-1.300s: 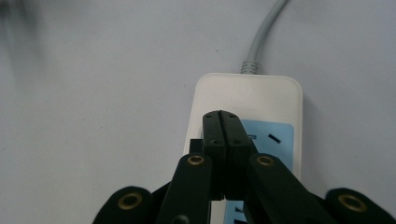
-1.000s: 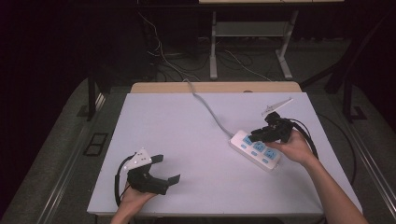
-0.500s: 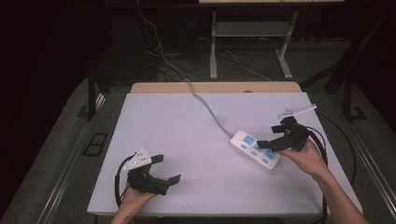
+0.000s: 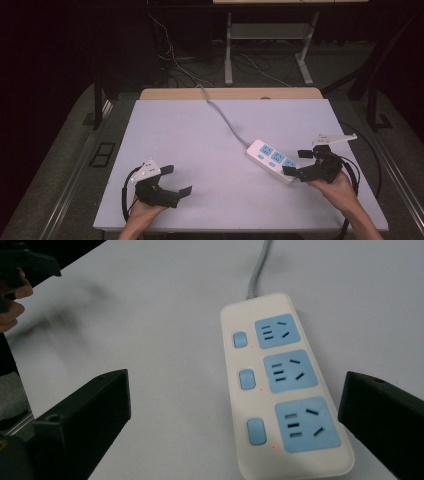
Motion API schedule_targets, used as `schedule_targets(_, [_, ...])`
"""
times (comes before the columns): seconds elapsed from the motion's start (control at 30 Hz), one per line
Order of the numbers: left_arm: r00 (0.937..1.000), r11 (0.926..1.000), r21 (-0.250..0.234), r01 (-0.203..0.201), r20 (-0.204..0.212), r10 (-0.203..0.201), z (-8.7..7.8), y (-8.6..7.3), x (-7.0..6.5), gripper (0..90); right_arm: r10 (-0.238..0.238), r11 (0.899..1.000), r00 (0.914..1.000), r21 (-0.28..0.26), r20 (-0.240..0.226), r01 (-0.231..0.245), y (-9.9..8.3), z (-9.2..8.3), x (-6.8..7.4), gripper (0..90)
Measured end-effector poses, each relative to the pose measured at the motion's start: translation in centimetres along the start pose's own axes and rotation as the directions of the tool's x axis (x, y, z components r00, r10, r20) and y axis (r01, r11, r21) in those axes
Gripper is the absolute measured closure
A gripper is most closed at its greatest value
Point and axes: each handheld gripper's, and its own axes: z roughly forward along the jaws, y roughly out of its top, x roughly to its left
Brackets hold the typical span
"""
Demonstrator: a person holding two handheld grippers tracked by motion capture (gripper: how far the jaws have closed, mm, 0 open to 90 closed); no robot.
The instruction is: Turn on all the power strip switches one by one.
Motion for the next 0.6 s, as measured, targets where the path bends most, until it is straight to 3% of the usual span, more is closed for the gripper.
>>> schedule_targets(0.2, [1.0000, 1.0000, 0.003, 0.004, -0.005, -0.004, 0.0, -0.1, 0.2, 0.0, 0.019, 0.998, 0.9997, -0.056, 0.013, -0.018, -2.5, 0.0, 0.6, 0.3])
schedule_targets(0.6, [0.9997, 0.9998, 0.014, 0.011, -0.023, -0.011, -0.1, -0.2, 0.7, 0.0, 0.045, 0.996, 0.9986, -0.077, 0.028, -0.043, -5.6, 0.0, 1.2, 0.3])
